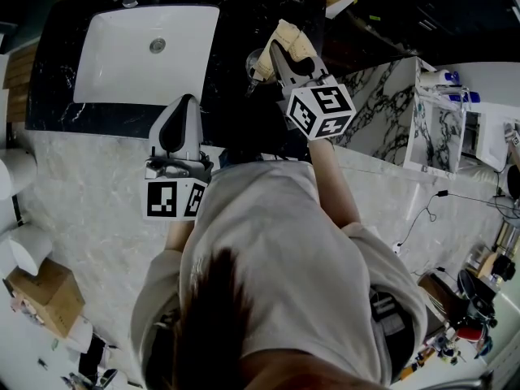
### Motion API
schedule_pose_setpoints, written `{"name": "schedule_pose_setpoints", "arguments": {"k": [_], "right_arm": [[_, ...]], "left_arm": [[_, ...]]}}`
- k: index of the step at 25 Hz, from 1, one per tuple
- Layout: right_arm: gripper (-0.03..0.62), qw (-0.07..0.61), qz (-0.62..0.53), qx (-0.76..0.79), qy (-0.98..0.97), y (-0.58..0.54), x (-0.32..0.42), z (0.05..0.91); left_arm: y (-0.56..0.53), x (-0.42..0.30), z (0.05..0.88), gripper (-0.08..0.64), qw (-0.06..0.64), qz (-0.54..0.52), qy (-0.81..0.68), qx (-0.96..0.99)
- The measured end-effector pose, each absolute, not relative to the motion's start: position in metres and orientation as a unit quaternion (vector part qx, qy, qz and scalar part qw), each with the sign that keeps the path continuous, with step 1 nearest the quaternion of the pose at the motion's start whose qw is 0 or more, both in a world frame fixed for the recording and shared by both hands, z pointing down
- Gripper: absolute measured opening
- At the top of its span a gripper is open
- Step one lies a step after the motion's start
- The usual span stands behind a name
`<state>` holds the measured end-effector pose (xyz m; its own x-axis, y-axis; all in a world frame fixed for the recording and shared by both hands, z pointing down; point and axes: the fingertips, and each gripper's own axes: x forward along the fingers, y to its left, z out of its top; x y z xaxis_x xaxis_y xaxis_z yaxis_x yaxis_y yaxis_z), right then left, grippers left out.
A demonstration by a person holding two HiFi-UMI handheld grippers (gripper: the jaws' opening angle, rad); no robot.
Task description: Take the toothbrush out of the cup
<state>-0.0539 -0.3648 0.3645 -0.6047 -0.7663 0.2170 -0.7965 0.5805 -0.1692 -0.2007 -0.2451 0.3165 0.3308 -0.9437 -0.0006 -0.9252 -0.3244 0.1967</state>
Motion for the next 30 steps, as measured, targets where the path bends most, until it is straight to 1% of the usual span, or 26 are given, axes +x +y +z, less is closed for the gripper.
{"name": "schedule_pose_setpoints", "arguments": {"k": [20,30], "right_arm": [[0.034,0.027,0.101,0.445,-0.889,-0.362,-0.052,0.326],[0.034,-0.01,0.098,0.447,-0.889,-0.359,-0.048,0.299]], "left_arm": [[-0.242,-0.198,0.308,0.015,0.072,-0.064,-0.573,0.814],[-0.237,-0.199,0.305,0.014,0.066,-0.068,-0.575,0.812]]}}
